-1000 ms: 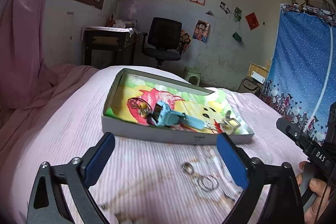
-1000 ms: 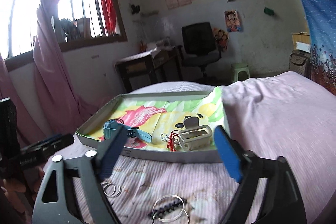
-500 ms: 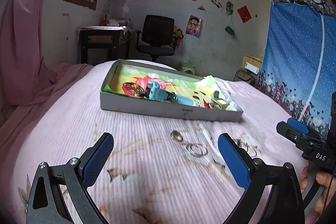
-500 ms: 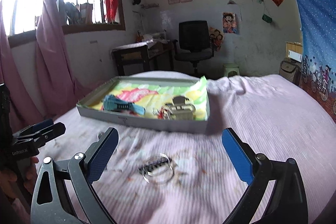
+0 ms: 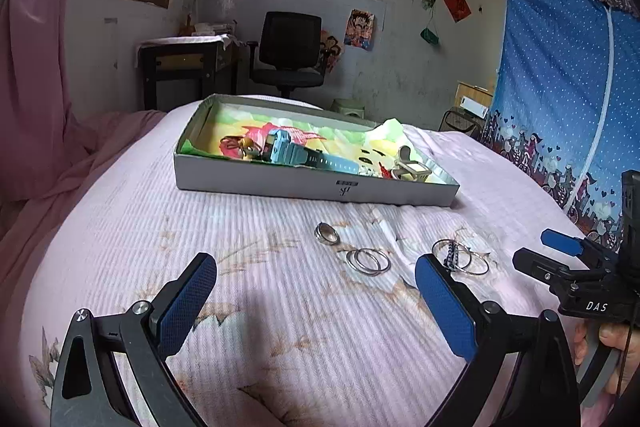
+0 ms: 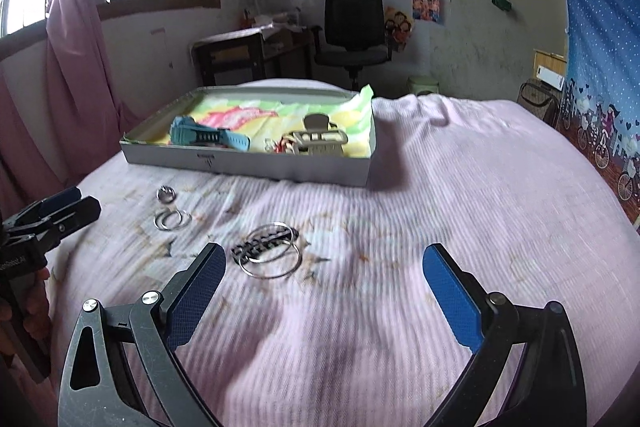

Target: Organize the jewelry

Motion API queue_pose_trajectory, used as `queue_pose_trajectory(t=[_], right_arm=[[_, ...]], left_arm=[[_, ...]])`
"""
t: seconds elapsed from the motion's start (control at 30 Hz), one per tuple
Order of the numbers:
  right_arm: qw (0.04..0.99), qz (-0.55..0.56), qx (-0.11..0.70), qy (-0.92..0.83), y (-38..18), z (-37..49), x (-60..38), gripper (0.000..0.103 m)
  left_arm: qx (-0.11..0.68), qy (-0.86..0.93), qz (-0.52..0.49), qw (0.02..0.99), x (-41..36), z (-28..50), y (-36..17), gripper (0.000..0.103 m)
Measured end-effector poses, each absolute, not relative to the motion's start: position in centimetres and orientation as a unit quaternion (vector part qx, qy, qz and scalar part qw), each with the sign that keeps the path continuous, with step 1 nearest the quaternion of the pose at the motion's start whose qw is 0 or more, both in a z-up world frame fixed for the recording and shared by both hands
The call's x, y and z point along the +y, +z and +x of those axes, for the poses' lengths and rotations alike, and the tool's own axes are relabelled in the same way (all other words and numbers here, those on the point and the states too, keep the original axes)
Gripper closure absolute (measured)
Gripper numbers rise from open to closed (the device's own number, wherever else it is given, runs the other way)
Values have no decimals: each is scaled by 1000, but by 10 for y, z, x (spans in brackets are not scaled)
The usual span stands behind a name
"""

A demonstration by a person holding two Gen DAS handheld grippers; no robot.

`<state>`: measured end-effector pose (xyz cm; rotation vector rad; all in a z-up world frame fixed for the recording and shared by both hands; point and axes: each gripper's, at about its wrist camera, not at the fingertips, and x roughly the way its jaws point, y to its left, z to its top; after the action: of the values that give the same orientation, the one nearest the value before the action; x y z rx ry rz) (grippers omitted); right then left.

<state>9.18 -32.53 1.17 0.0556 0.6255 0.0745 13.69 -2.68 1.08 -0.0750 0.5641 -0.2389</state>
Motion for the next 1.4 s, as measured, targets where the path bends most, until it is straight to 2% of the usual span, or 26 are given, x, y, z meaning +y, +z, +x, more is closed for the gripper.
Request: queue_pose_trajectory(t=[0.53, 0.6, 0.67, 0.8, 0.93, 1.17, 1.3, 1.4], right_arm=[[937, 24, 343, 52, -1, 107, -317, 6], [937, 22, 344, 57, -1, 110, -315, 9], [936, 23, 345, 63, 0, 112, -314, 24], [932, 24, 353, 75, -3, 119, -313, 37], [927, 25, 363, 89, -7, 127, -311, 55], [913, 29, 392, 112, -18, 142, -306, 72], [905, 30, 408, 116, -25, 144, -304, 76], [903, 22, 414, 114, -26, 144, -301, 92]], left_arm=[[308, -132, -33, 941, -32, 149, 5, 3], [311, -139, -37, 939, -34, 152, 5, 3], [310, -149, -39, 938, -36, 155, 8, 3], [306, -170, -26, 936, -49, 161, 15, 6], [318, -190, -19, 929, -61, 169, 16, 12], [337, -198, -23, 920, -70, 180, 11, 12], [339, -202, -25, 918, -72, 180, 9, 12], [340, -208, -23, 917, -74, 180, 9, 14]])
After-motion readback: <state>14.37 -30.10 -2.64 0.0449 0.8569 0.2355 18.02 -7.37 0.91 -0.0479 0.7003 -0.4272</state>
